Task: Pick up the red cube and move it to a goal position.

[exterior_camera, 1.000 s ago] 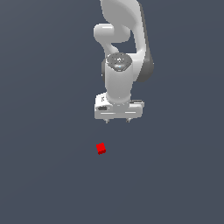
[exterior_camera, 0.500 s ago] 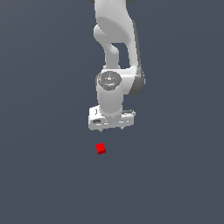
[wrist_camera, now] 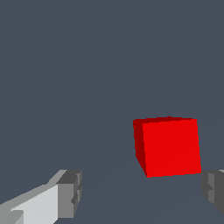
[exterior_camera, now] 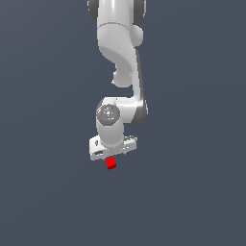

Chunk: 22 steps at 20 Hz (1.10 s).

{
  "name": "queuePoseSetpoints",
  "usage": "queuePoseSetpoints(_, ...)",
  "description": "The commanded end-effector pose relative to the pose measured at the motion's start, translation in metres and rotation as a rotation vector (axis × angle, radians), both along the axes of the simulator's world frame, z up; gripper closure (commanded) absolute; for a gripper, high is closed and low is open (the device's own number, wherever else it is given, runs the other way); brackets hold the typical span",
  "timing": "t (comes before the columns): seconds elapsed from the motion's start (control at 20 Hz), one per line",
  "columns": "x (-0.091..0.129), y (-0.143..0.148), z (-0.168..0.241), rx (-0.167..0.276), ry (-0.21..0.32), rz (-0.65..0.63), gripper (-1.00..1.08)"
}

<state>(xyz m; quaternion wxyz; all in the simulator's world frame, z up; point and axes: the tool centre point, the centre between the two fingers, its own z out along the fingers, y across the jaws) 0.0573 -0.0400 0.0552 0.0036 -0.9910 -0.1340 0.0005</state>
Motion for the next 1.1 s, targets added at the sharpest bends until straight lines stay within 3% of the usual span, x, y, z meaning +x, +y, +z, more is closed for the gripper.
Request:
queuePoseSetpoints(0.0,0.008,-0.006,-0.012,-0.002,-0.002,0.03,-0.92)
queuePoseSetpoints(0.8,0.025,-0.018,-0.035,-0.007,-0.002,0.085,-0.92)
queuePoseSetpoints(0.85,0.025,-0.018,-0.035,-0.007,-0.002,0.085,1.08)
queuePoseSetpoints(1.05,0.025,-0.018,-0.035,-0.007,-0.002,0.085,1.08)
